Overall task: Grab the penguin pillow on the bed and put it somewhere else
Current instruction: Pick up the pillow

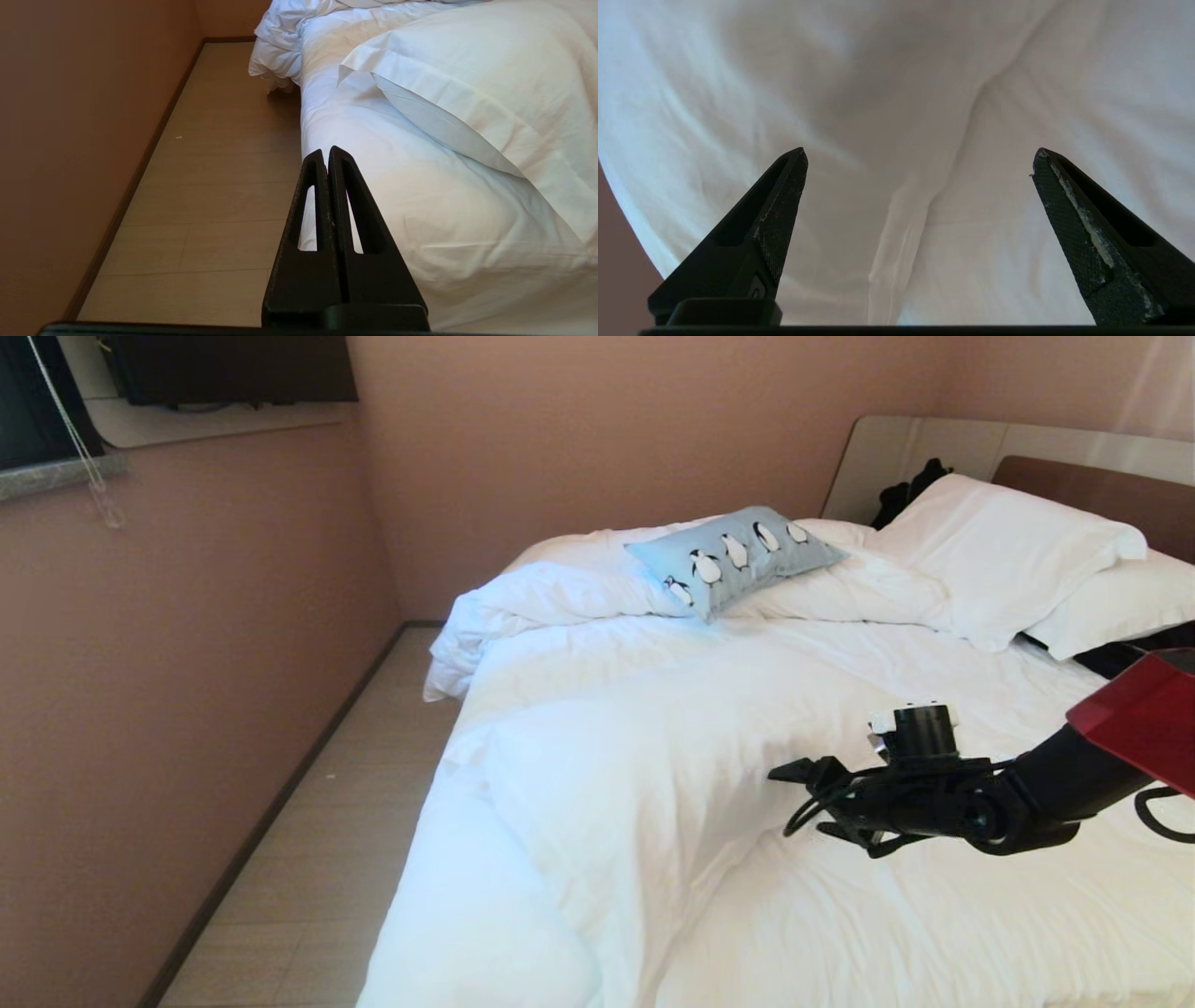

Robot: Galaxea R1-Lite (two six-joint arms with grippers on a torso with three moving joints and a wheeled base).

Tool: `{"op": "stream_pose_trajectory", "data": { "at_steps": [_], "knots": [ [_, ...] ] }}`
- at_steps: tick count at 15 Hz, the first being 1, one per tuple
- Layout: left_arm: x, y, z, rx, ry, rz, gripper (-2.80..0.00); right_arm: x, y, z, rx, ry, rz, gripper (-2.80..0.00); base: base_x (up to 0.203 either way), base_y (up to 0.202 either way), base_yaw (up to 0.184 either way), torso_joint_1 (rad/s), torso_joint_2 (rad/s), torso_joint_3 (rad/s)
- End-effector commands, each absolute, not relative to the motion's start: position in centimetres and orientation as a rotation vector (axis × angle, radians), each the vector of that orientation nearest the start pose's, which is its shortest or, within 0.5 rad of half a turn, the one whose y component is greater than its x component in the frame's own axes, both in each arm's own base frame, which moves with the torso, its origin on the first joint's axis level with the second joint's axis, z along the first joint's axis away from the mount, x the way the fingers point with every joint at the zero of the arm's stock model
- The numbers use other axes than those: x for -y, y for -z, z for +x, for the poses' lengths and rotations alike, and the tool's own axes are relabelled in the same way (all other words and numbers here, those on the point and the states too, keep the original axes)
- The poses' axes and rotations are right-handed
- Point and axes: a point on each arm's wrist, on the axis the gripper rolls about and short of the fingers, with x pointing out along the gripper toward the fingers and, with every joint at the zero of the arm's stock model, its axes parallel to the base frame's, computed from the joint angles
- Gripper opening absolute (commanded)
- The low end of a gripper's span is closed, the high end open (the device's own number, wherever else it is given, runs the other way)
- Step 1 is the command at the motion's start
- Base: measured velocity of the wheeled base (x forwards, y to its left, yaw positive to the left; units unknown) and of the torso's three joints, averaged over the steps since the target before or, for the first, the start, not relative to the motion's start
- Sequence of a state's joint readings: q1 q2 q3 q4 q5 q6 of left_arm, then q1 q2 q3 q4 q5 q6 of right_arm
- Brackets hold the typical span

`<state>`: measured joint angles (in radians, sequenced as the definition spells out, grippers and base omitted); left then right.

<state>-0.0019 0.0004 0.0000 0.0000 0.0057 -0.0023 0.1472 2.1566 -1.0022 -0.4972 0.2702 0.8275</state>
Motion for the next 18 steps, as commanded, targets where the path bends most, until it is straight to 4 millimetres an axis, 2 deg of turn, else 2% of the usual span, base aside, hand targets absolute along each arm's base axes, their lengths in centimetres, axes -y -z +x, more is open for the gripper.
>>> {"op": "stream_pose_trajectory", "data": {
  "at_steps": [1, 7, 10, 18],
  "knots": [
    [0.0, -7.5, -2.3, -0.002, -0.005, -0.003, -2.8, -6.1, -5.2, 37.7, -0.896, -0.017, 0.919, 0.0, 0.0, 0.0, 0.0, 0.0, 0.0, 0.0],
    [0.0, -7.5, -2.3, -0.001, -0.005, -0.003, -2.8, -4.9, -6.0, 39.7, -0.834, 0.009, 0.989, 0.0, 0.0, 0.0, 0.0, 0.0, 0.0, 0.0],
    [0.0, -7.5, -2.3, -0.001, -0.005, -0.003, -2.8, -4.1, -6.5, 40.3, -0.841, -0.066, 1.024, 0.0, 0.0, 0.0, 0.0, 0.0, 0.0, 0.0],
    [0.0, -7.5, -2.3, -0.002, -0.005, -0.003, -2.8, -4.3, -6.4, 43.3, -0.8, -0.117, 1.026, 0.0, 0.0, 0.0, 0.0, 0.0, 0.0, 0.0]
  ]
}}
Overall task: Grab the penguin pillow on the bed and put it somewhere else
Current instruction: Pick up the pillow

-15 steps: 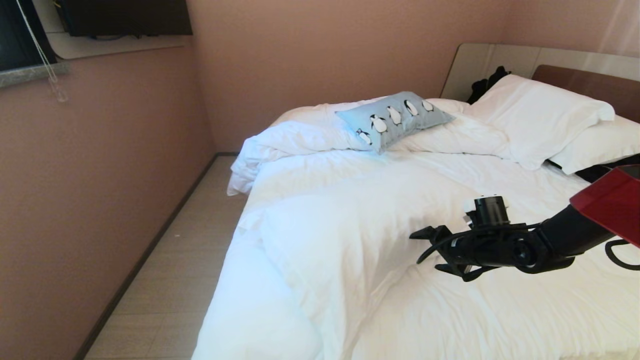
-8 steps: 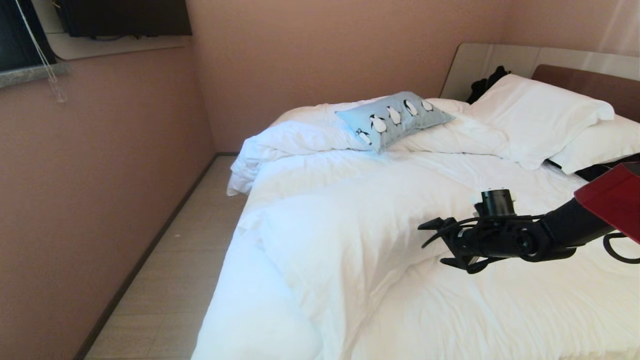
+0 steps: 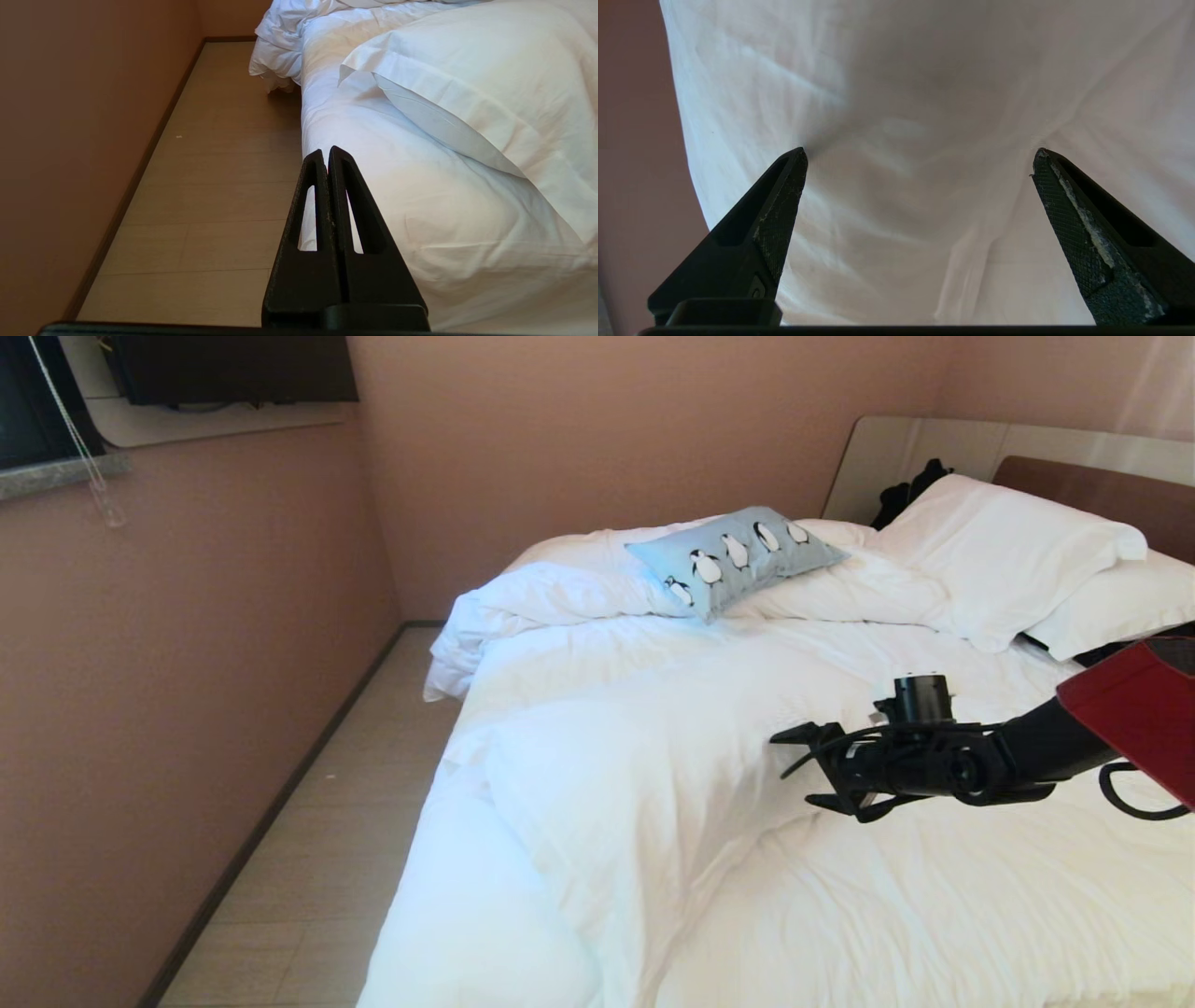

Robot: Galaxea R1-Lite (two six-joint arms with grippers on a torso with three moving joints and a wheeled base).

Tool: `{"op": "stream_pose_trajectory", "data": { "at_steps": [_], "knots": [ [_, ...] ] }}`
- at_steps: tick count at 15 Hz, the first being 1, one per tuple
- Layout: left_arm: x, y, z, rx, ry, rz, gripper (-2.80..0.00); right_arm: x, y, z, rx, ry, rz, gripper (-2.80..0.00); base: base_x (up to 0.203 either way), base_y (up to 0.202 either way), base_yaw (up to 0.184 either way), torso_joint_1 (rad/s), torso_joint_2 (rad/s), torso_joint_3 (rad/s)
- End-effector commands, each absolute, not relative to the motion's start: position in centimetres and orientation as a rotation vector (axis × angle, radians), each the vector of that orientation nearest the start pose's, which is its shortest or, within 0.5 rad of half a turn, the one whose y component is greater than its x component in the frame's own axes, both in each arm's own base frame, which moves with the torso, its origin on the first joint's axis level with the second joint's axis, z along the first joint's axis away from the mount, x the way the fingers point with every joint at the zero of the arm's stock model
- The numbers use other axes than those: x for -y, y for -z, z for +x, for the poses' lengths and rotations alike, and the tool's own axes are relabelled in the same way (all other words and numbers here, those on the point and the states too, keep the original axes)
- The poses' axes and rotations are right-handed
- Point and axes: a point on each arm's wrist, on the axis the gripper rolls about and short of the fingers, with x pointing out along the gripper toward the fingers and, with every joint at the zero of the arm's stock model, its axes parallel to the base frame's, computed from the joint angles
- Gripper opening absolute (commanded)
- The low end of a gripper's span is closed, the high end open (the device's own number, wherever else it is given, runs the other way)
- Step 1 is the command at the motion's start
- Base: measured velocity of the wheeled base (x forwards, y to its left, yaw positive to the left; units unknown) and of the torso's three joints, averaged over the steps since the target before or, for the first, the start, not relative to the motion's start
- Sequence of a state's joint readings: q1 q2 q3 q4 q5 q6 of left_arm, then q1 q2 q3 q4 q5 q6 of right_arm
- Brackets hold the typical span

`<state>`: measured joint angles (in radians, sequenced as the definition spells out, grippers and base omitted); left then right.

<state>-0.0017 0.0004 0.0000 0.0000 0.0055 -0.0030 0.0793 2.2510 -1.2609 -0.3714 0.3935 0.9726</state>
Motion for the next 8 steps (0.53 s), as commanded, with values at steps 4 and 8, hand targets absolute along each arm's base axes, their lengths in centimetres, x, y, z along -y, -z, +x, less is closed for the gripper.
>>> {"op": "stream_pose_trajectory", "data": {
  "at_steps": [4, 8],
  "knots": [
    [0.0, -7.5, -2.3, -0.002, -0.005, -0.003, -2.8, -4.7, -5.5, 45.2, -0.8, -0.087, 1.01, 0.0, 0.0, 0.0, 0.0, 0.0, 0.0, 0.0],
    [0.0, -7.5, -2.3, -0.002, -0.005, -0.003, -2.8, -5.9, -5.0, 46.6, -0.839, -0.041, 0.98, 0.0, 0.0, 0.0, 0.0, 0.0, 0.0, 0.0]
  ]
}}
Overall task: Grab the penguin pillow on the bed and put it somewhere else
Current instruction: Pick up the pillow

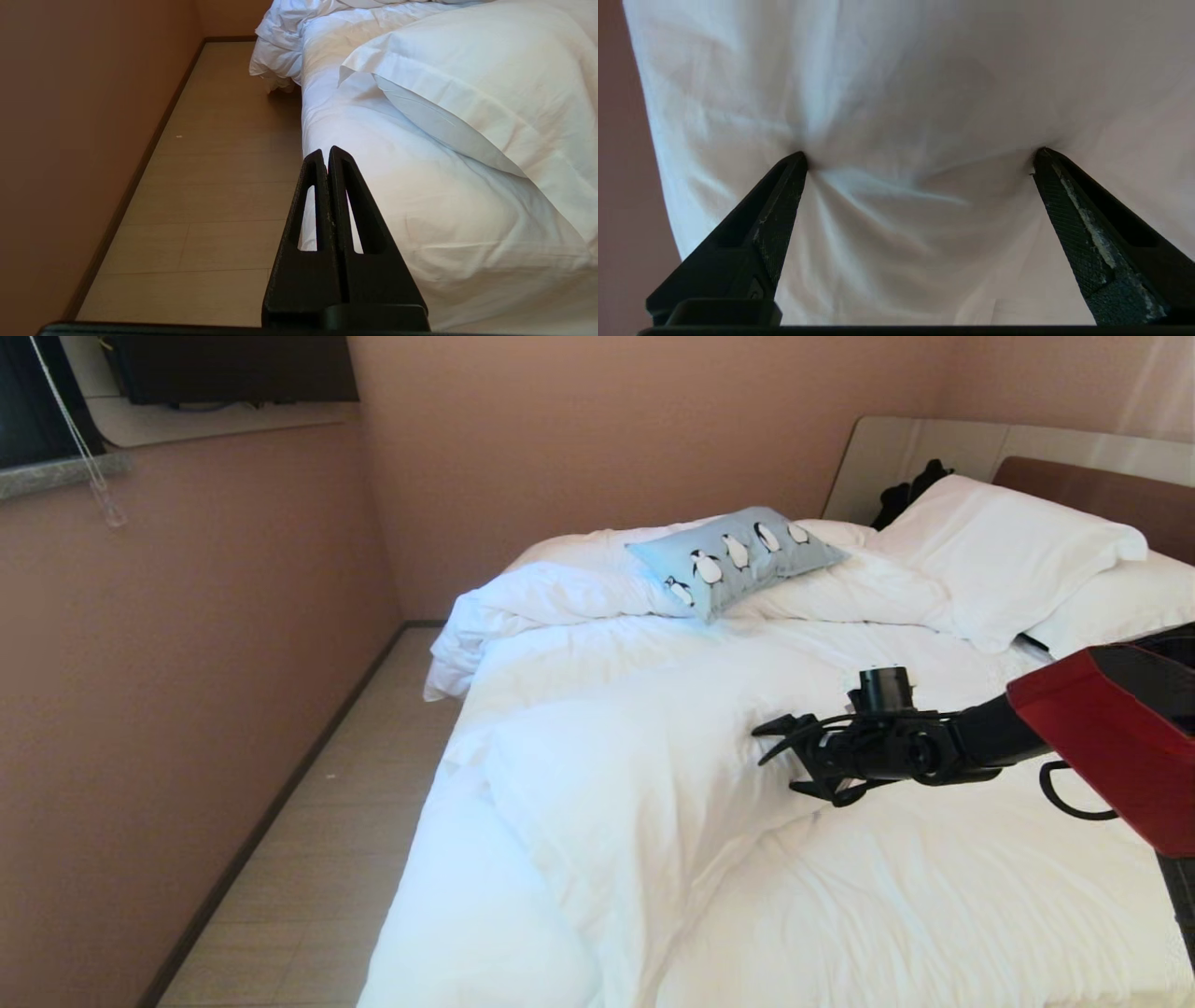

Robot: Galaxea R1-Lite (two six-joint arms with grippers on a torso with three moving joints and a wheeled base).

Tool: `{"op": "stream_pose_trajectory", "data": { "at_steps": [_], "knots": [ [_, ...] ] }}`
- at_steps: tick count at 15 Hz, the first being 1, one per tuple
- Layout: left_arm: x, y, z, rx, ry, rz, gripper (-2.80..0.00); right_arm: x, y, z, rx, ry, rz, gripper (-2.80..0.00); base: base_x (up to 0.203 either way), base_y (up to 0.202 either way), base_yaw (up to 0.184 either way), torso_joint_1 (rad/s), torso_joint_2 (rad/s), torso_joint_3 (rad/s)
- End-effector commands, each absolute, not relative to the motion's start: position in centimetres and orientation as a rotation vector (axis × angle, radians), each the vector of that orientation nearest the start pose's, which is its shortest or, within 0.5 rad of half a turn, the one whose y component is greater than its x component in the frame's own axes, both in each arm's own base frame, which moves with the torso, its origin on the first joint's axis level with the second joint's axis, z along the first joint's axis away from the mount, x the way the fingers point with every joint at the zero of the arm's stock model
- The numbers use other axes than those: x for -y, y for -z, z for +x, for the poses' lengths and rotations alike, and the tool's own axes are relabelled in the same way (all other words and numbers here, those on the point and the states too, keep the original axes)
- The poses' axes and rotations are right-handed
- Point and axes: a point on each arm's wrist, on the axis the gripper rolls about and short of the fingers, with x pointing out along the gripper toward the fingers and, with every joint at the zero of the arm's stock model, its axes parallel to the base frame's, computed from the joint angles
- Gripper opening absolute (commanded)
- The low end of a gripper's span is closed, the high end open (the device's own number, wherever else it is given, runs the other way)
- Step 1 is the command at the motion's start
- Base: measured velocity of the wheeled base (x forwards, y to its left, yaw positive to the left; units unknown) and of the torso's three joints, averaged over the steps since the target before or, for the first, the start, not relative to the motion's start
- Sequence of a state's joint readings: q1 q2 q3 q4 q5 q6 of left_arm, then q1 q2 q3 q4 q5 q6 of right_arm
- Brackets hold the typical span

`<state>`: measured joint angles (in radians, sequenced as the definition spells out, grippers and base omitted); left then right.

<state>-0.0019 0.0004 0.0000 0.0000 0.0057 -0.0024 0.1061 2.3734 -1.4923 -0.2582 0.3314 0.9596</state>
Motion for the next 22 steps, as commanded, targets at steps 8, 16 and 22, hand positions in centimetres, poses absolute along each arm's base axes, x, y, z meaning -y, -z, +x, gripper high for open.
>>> {"op": "stream_pose_trajectory", "data": {
  "at_steps": [8, 16, 22],
  "knots": [
    [0.0, -7.5, -2.3, -0.002, -0.005, -0.003, -2.8, -9.1, -3.1, 47.9, -0.892, 0.098, 0.793, 0.0, 0.0, 0.0, 0.0, 0.0, 0.0, 0.0],
    [0.0, -7.5, -2.3, -0.002, -0.005, -0.003, -2.8, -10.0, -2.2, 48.2, -0.918, 0.171, 0.718, 0.0, 0.0, 0.0, 0.0, 0.0, 0.0, 0.0],
    [0.0, -7.5, -2.3, -0.001, -0.005, -0.003, -2.8, -10.4, -2.0, 48.1, -0.911, 0.186, 0.701, -2.8, 0.0, 0.0, 0.0, 0.0, 0.0, 0.0]
  ]
}}
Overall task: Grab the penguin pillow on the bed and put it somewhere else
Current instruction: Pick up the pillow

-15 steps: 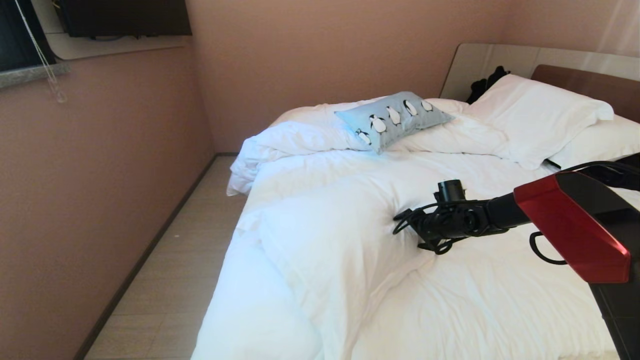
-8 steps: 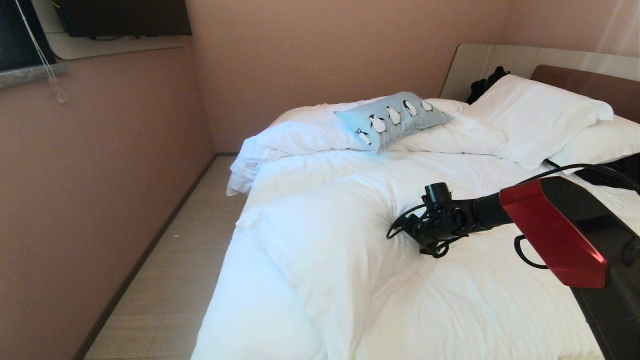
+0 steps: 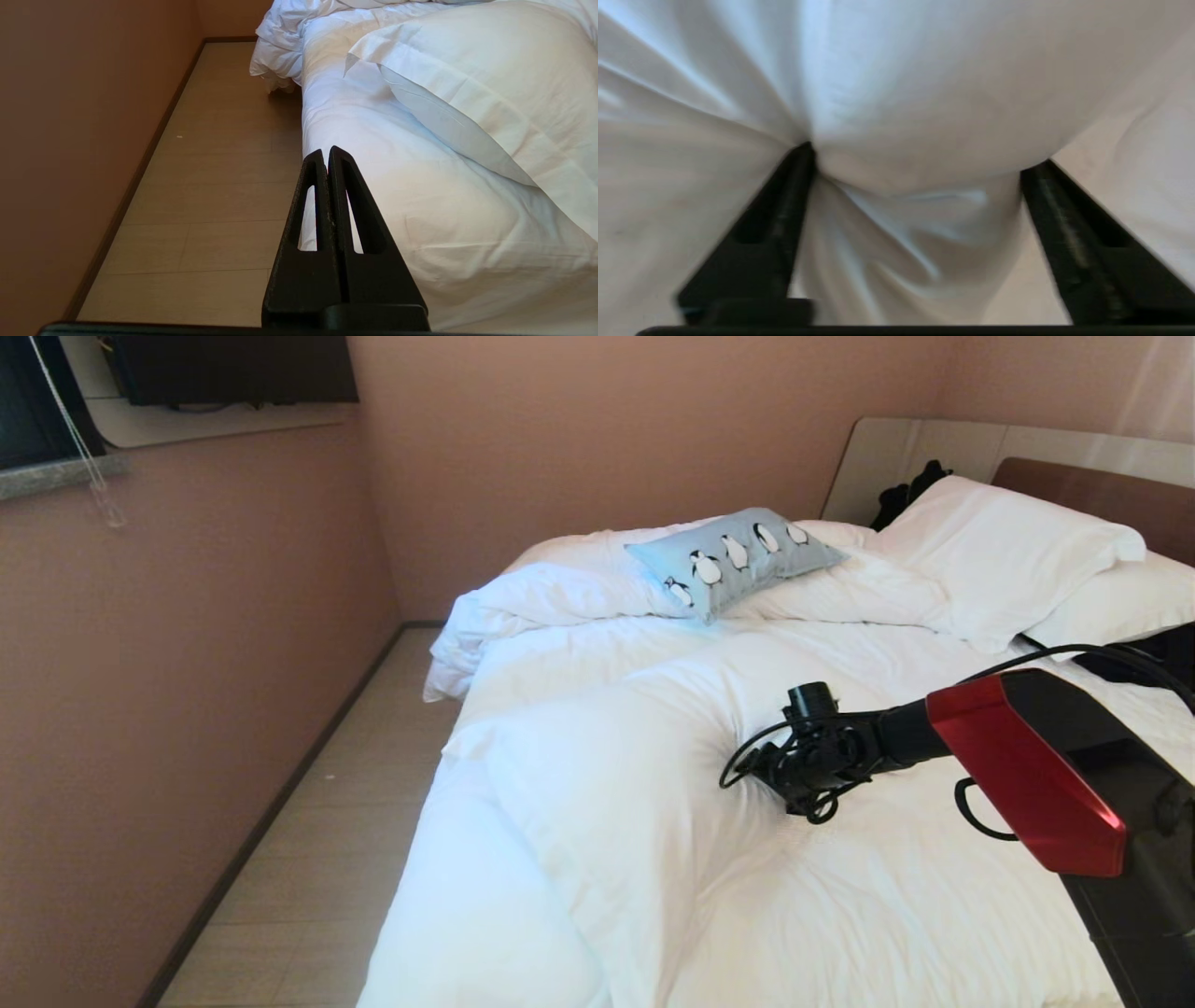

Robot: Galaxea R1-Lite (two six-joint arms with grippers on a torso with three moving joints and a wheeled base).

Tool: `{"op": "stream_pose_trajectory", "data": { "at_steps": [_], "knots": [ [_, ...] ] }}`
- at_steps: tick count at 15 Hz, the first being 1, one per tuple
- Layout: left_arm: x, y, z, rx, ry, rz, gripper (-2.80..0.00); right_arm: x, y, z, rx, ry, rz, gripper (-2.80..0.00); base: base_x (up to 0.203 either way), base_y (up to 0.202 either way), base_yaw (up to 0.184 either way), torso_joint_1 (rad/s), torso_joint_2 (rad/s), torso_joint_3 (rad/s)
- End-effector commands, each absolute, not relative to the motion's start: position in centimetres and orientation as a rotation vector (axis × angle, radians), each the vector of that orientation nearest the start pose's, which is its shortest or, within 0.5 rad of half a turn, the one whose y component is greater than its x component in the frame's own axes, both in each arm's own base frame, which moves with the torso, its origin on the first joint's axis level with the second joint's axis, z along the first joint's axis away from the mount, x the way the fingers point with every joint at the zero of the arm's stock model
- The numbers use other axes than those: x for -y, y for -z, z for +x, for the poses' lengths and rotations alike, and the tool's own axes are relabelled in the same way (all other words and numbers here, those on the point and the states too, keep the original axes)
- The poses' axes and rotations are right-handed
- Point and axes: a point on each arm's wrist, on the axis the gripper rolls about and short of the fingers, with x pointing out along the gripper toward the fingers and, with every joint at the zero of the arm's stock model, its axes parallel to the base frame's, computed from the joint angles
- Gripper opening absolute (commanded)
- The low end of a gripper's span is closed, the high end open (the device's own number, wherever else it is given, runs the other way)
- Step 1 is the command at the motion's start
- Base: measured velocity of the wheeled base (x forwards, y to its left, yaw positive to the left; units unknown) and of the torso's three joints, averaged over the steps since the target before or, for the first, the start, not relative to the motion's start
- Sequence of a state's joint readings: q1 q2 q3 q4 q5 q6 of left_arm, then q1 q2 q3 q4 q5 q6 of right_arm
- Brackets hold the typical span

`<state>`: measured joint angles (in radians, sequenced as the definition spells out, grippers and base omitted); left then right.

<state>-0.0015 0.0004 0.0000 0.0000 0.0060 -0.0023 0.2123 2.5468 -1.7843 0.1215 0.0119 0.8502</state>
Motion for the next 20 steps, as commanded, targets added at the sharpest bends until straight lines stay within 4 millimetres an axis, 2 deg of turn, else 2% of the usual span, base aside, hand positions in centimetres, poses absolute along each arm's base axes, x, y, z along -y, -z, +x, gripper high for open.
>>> {"op": "stream_pose_trajectory", "data": {
  "at_steps": [1, 7, 12, 16, 20],
  "knots": [
    [0.0, -7.5, -2.3, 0.0, -0.005, -0.003, -2.8, -10.4, -1.9, 48.1, -0.911, 0.187, 0.7, -2.8, 0.0, 0.0, 0.0, 0.0, 0.0, 0.0],
    [0.0, -7.6, -2.3, -0.001, -0.005, -0.003, -2.8, -10.4, -2.3, 48.1, -0.902, 0.189, 0.719, -2.8, 0.0, 0.0, 0.0, 0.0, 0.0, 0.0],
    [0.0, -7.5, -2.3, -0.002, -0.005, -0.003, -2.8, -9.5, -3.6, 48.5, -0.844, 0.21, 0.815, -2.8, 0.0, 0.0, 0.0, 0.0, 0.0, 0.0],
    [0.0, -7.5, -2.3, -0.001, -0.005, -0.003, -2.8, -7.7, -6.2, 48.2, -0.762, 0.212, 0.89, -2.8, 0.0, 0.0, 0.0, 0.0, 0.0, 0.0],
    [0.0, -7.5, -2.3, 0.0, -0.005, -0.003, -2.8, -7.3, -10.6, 46.8, -0.674, 0.135, 0.923, -2.8, 0.0, 0.0, 0.0, 0.0, 0.0, 0.0]
  ]
}}
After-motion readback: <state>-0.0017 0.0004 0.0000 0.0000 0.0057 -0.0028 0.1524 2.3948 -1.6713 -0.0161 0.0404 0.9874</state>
